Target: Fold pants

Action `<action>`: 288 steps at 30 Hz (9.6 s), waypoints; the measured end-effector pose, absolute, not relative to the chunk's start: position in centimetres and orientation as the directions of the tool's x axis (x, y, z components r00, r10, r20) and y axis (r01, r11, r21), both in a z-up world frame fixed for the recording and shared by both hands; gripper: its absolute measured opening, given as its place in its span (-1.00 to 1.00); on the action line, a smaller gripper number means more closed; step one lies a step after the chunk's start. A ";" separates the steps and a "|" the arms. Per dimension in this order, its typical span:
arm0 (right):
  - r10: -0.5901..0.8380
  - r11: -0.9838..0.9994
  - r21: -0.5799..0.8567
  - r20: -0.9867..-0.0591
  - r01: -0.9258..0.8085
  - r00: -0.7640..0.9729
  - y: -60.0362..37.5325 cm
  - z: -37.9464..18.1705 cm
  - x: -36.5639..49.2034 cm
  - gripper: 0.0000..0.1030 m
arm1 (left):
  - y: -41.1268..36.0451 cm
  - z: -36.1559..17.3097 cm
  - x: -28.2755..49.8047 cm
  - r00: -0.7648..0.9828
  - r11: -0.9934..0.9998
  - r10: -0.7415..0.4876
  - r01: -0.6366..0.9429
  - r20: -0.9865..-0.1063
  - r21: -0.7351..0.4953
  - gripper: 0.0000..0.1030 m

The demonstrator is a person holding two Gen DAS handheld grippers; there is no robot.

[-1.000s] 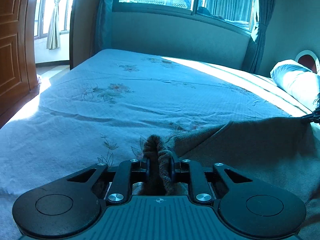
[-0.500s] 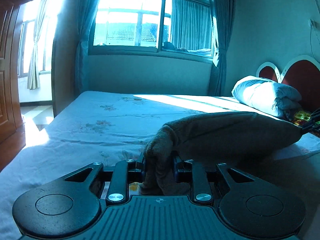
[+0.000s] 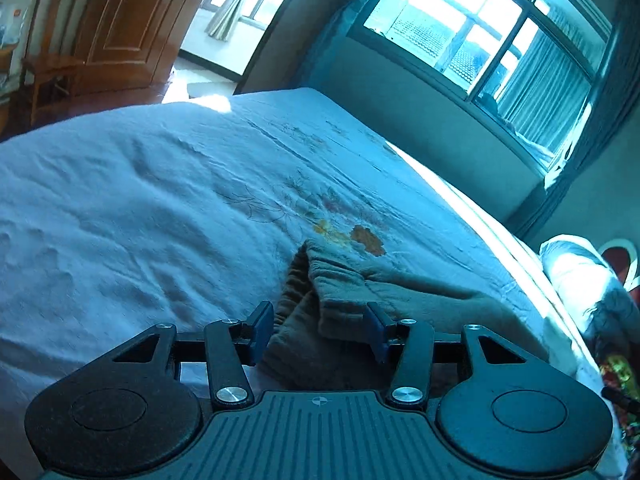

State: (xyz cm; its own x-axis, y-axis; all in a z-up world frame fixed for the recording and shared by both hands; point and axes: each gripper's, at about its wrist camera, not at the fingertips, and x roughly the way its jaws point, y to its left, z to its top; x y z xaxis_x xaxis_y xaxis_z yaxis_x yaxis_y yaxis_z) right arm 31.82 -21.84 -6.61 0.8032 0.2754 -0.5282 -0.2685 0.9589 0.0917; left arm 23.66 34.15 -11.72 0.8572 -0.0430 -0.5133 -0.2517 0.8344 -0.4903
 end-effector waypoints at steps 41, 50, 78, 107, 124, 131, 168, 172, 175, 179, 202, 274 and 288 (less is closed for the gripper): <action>0.182 0.976 0.205 -0.573 -0.076 0.799 -18.9 -9.0 36.5 -1.00 | 34.1 -13.8 33.2 0.863 0.675 -0.202 -0.220 -0.464 -0.704 -0.41; 0.289 0.945 0.271 -0.428 -0.184 0.856 -24.1 -6.7 25.9 -1.00 | 35.0 -12.1 30.9 0.826 0.783 -0.320 -0.045 -0.464 -0.620 -0.41; 0.253 0.959 0.247 -0.507 -0.143 0.824 -22.5 -9.8 23.9 -1.00 | 32.3 -10.2 27.7 0.842 0.916 -0.213 -0.006 -0.496 -0.402 -0.41; 0.176 0.974 0.214 -0.527 -0.070 0.832 -26.2 -10.3 22.3 -0.56 | 30.3 -11.3 24.9 0.841 0.940 0.027 -0.206 -0.540 -0.273 0.08; 0.218 0.954 0.295 -0.558 -0.054 0.800 -25.0 -11.4 25.0 -0.51 | 31.0 -13.4 29.3 0.789 0.900 0.024 -0.284 -0.614 -0.330 -0.33; 0.193 0.949 0.314 -0.552 -0.012 0.811 -27.8 -11.6 23.5 -0.51 | 30.4 -12.4 25.5 0.800 0.921 0.044 -0.264 -0.598 -0.286 0.17; -0.073 0.982 -0.181 -0.654 -0.062 0.753 -21.5 -13.7 35.2 -0.94 | 6.6 -14.8 31.9 0.746 0.991 0.090 -0.131 -0.660 -0.013 0.68; -0.068 0.995 -0.097 -0.624 0.010 0.778 -23.9 -12.6 33.1 -1.00 | 6.9 -14.7 32.0 0.741 0.992 0.076 -0.123 -0.667 -0.023 0.69; -0.063 0.998 -0.025 -0.602 0.060 0.796 -25.9 -11.7 30.8 -1.00 | 6.8 -14.6 32.0 0.740 0.991 0.085 -0.131 -0.668 -0.020 0.69; -0.056 0.994 0.047 -0.588 0.103 0.807 -28.0 -11.4 28.2 -1.00 | 6.6 -14.7 32.0 0.739 0.991 0.094 -0.135 -0.668 -0.011 0.69; -0.164 0.897 -0.432 -0.529 -0.097 0.833 -23.9 -13.1 30.0 -0.49 | 6.7 -14.4 31.5 0.751 0.982 0.151 -0.188 -0.643 0.012 0.72; -0.245 0.851 0.262 -0.567 0.454 0.786 -51.7 -14.2 19.9 -1.00 | 8.2 -14.3 31.5 0.737 0.993 0.116 -0.098 -0.666 0.065 0.84; -0.238 0.846 0.305 -0.517 0.436 0.822 -50.3 -12.1 18.2 -0.78 | 8.2 -13.5 30.2 0.748 0.986 0.168 -0.128 -0.642 0.108 0.86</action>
State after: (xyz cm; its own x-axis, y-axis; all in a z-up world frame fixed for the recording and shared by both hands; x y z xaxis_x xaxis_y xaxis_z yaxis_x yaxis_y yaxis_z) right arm 18.17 -50.34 -12.13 0.8225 -0.2378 -0.5167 0.4365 0.8463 0.3053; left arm 30.18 8.18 -13.51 0.7483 0.1678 -0.6418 -0.1284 0.9858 0.1080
